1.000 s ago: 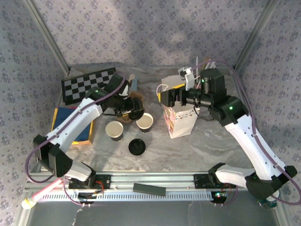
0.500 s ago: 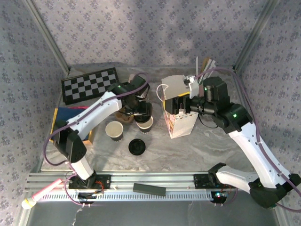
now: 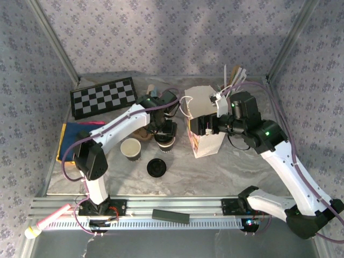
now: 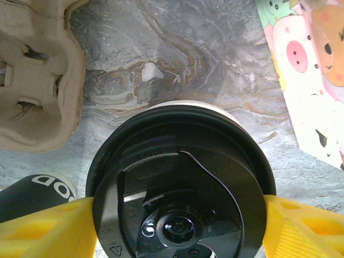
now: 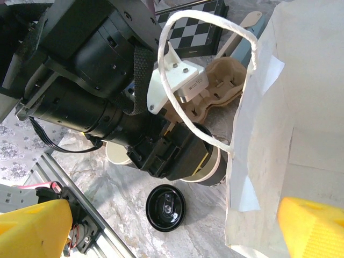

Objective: Pack the takeout coffee

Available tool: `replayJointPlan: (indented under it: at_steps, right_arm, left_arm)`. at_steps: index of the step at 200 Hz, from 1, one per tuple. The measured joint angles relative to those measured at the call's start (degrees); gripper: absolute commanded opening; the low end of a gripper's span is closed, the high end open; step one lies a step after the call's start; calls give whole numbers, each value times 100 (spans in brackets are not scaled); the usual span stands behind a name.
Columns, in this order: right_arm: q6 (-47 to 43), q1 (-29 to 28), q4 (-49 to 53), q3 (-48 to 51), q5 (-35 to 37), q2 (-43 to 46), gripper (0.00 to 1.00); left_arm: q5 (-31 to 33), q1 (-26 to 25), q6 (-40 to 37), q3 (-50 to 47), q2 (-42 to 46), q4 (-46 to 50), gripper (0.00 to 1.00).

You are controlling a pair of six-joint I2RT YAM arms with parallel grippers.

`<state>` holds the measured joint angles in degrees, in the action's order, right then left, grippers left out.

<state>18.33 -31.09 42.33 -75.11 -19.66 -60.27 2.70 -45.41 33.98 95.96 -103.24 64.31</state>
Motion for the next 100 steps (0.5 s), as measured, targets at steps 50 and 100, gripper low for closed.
replayJointPlan:
  at_steps: [50,100]
  right_arm:
    - [-39,0,37,33,85,-68,100]
    - [-42,0,37,35,87,-109,100]
  left_arm:
    - [0,-68,-35,9,-74,33,74]
    - [39,-90,-55,96,-243,63,74]
